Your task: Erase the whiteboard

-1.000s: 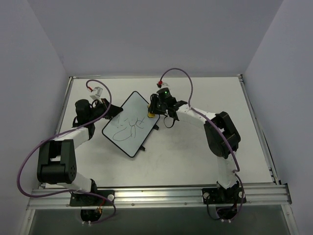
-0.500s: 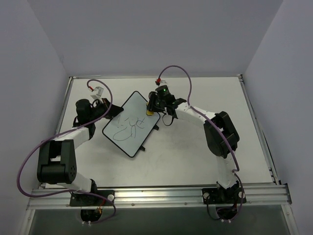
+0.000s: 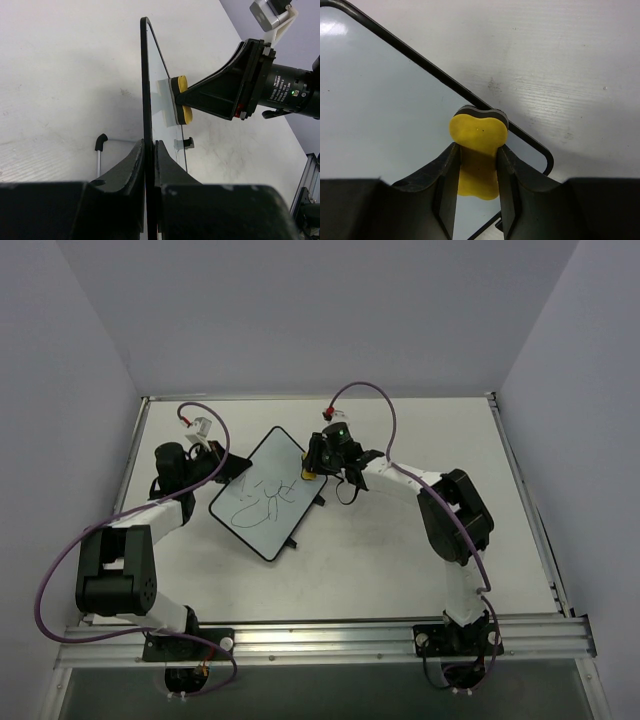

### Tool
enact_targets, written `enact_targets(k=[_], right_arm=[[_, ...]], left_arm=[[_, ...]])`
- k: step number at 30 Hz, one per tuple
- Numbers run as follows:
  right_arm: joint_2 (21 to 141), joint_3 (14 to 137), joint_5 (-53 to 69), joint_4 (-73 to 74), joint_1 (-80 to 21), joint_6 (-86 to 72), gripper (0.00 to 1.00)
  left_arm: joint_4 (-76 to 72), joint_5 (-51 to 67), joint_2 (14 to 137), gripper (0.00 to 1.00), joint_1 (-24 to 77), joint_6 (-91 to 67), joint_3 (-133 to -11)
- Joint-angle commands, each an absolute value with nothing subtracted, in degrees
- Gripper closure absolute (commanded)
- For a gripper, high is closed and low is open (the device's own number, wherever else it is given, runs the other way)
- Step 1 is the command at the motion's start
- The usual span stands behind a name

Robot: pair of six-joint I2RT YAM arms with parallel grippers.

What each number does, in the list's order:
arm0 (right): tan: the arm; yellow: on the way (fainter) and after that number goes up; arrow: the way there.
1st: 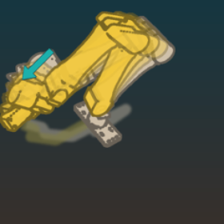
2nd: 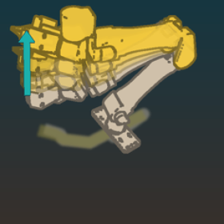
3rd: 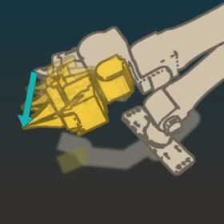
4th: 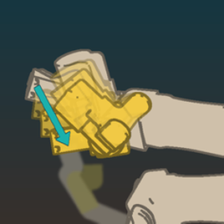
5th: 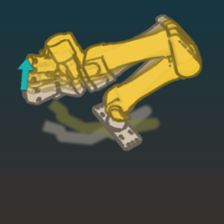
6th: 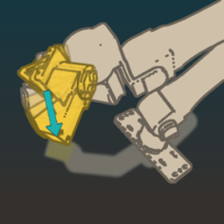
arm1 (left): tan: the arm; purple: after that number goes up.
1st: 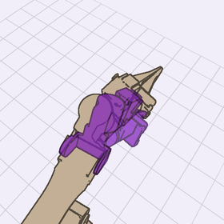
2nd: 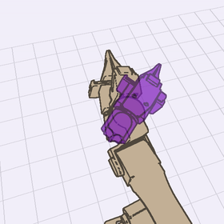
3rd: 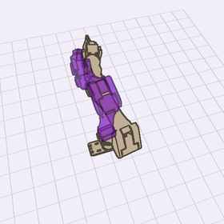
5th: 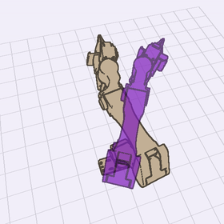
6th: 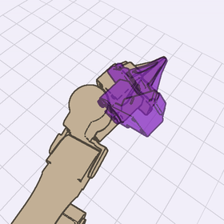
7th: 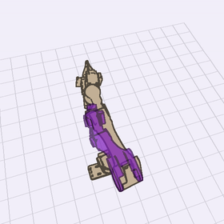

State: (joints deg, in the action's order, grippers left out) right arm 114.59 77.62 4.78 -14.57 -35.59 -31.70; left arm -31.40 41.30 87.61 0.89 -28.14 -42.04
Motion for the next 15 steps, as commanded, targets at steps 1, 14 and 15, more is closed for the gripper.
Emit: enact_targets(k=[1, 14, 15], right_arm=[[113.6, 74.7, 5.0, -11.2, -35.2, -31.7, 1.00], [112.1, 72.2, 5.1, -12.0, -34.4, -31.4, 1.00], [112.1, 72.2, 5.2, -12.0, -34.5, -31.2, 1.00]], left_arm=[[-31.8, 43.8, 86.8, 0.98, 2.6, -24.5, -43.9], [-31.3, 43.2, 86.7, 0.98, 2.9, -24.1, -43.9], [-31.3, 43.1, 86.7, 0.98, 3.0, -24.1, -43.9]])
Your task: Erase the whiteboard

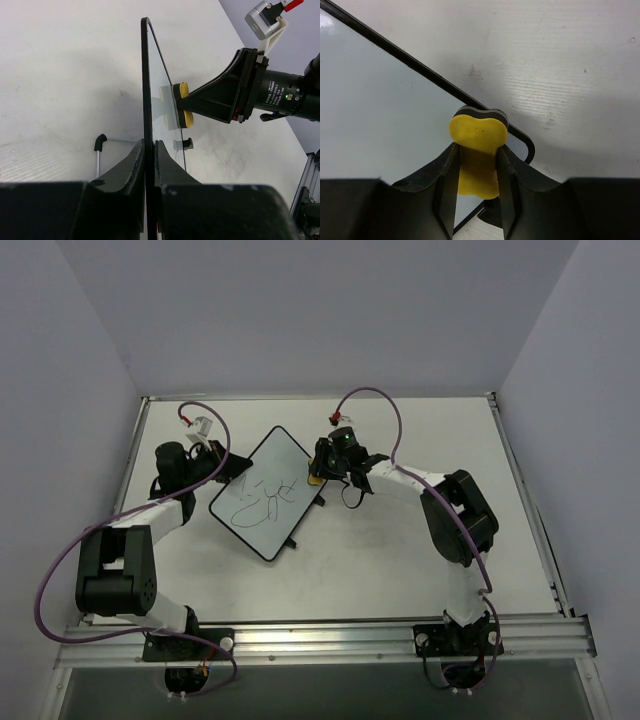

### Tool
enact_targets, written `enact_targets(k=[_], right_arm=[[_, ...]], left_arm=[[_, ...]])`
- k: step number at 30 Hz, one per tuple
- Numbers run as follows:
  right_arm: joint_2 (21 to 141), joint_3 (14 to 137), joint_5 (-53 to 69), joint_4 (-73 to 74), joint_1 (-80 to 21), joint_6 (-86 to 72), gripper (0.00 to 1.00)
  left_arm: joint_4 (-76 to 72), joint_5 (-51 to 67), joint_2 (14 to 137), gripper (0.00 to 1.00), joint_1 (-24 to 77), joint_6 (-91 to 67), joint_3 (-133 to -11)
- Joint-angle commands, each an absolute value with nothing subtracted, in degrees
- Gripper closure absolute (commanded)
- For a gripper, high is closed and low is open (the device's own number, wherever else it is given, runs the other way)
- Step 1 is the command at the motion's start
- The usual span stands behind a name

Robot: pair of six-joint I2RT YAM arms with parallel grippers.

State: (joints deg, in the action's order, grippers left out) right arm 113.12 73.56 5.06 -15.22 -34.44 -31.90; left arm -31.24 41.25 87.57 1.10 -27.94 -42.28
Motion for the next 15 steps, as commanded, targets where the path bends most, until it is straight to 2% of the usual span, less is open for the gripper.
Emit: enact_targets(k=[1, 6, 10, 15], right_arm=[[112.0, 72.3, 5.2, -12.0, -34.6, -31.2, 1.00], [111.4, 72.4, 3.5, -13.0, -37.3, -31.5, 1.00], [111.7, 72.4, -1.8, -14.3, -46.0, -31.9, 1.00], [112.2, 70.0, -3.3, -19.0, -51.8, -34.7, 1.00]], left_arm=[[-31.3, 43.1, 86.7, 0.98, 3.0, -24.1, -43.9], [-31.3, 42.9, 86.9, 0.98, 3.1, -24.1, -43.9], [-31.3, 42.7, 86.7, 0.98, 3.3, -24.0, -43.6], [-30.5, 42.2, 86.0, 0.98, 3.4, -23.4, -43.3]])
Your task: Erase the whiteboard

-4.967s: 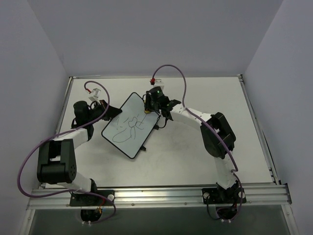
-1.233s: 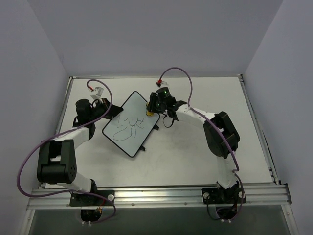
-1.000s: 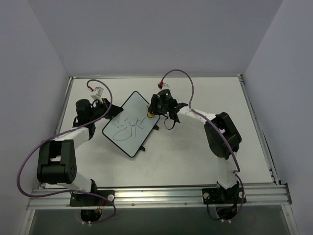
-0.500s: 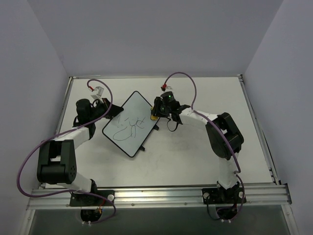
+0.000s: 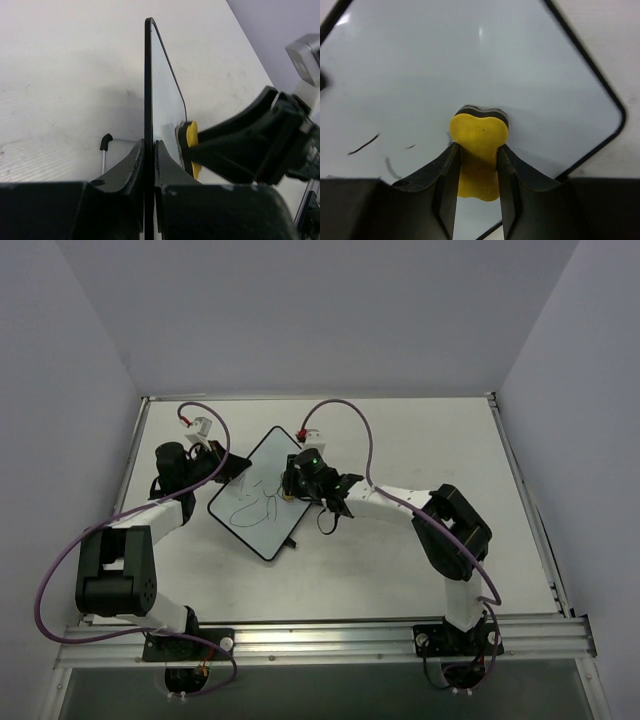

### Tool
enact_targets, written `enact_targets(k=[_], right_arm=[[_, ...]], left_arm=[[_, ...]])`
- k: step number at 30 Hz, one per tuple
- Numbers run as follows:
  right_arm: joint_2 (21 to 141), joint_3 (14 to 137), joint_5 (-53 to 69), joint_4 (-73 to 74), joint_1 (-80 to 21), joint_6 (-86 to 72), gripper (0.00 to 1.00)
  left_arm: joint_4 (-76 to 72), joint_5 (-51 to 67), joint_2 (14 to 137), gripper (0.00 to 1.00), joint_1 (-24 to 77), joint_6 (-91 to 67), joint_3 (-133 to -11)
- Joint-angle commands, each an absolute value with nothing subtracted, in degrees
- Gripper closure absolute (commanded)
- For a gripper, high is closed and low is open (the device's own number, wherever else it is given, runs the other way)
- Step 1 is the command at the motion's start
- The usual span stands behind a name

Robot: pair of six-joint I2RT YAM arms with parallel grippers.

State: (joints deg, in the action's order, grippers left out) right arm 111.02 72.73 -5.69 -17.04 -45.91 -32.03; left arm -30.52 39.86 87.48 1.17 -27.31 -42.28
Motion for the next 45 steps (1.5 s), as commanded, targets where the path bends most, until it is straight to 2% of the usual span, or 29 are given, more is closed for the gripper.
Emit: enact_targets(k=[1, 8, 22, 28, 36, 45], right_arm=[[112.2, 69.4, -3.3, -20.1, -52.6, -34.9, 1.00], [111.1, 67.7, -4.9, -21.1, -55.5, -35.4, 1.00], [106.4, 55.2, -8.3, -23.6, -46.4, -35.8, 1.00], [105.6, 54.1, -8.1, -24.0, -45.0, -35.1, 1.00], [108.0, 60.2, -8.8, -22.5, -49.7, -34.8, 1.00], [110.1, 65.4, -11.1, -22.5, -59.2, -36.0, 1.00]], left_arm=[[-30.4, 42.1, 86.0, 0.98, 3.4, -23.4, -43.3], [-30.4, 41.9, 86.3, 0.98, 3.7, -23.2, -43.4], [-30.0, 41.8, 86.2, 0.98, 3.8, -22.9, -43.5], [-29.9, 41.7, 86.4, 0.98, 3.9, -22.9, -43.5], [-29.7, 41.5, 86.6, 0.98, 4.0, -22.8, -43.6], [-29.4, 41.2, 86.6, 0.98, 4.4, -22.4, -43.5]])
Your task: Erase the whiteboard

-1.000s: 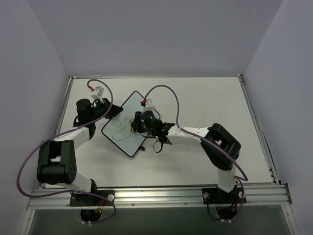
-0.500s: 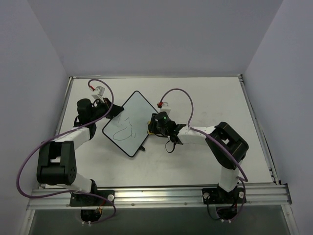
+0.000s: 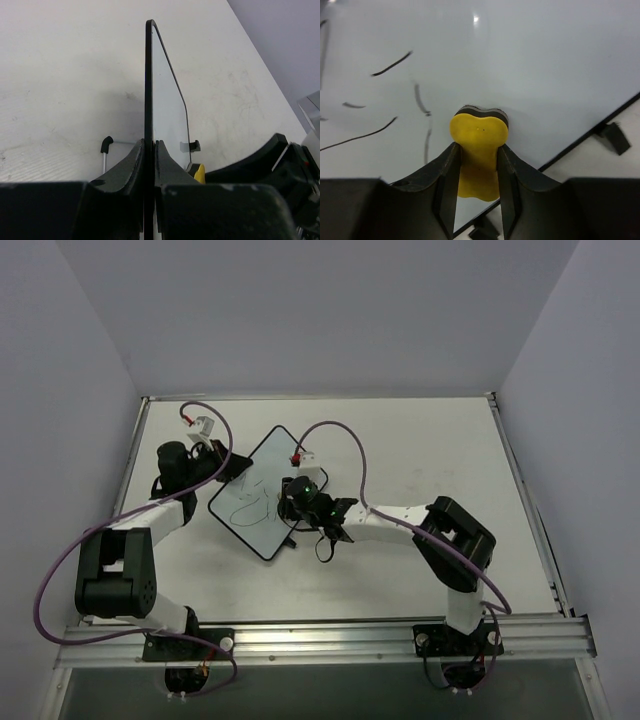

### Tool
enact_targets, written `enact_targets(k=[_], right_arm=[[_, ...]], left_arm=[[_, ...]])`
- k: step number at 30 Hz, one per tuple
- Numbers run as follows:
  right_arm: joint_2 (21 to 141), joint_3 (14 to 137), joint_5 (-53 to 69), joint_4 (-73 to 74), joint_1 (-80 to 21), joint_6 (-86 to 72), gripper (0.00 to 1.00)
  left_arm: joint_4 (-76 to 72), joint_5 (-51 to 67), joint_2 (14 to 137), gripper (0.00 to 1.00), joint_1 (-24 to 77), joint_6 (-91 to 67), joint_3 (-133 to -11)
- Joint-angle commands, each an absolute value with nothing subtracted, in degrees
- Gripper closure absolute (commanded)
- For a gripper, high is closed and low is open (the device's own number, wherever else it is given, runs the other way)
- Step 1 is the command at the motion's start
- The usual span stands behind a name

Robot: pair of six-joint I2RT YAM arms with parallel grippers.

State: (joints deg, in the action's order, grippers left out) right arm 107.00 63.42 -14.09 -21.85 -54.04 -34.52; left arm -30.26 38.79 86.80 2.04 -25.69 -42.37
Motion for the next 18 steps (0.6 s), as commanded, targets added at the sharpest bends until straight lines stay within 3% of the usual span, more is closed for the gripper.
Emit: enact_targets(k=[1, 9, 18], right_arm=[[110.1, 65.5, -11.8, -22.7, -61.0, -36.1, 1.00], [111.2, 65.7, -12.7, -24.1, -64.7, -36.8, 1.00], [109.5, 61.4, -12.4, -23.9, -57.2, -37.2, 1.00]], left_arm=[[-29.4, 41.1, 86.6, 0.98, 4.4, -22.4, -43.5], [-29.4, 41.1, 86.5, 0.98, 4.5, -22.4, -43.6], [-29.3, 41.2, 86.5, 0.98, 4.5, -22.3, -43.8]])
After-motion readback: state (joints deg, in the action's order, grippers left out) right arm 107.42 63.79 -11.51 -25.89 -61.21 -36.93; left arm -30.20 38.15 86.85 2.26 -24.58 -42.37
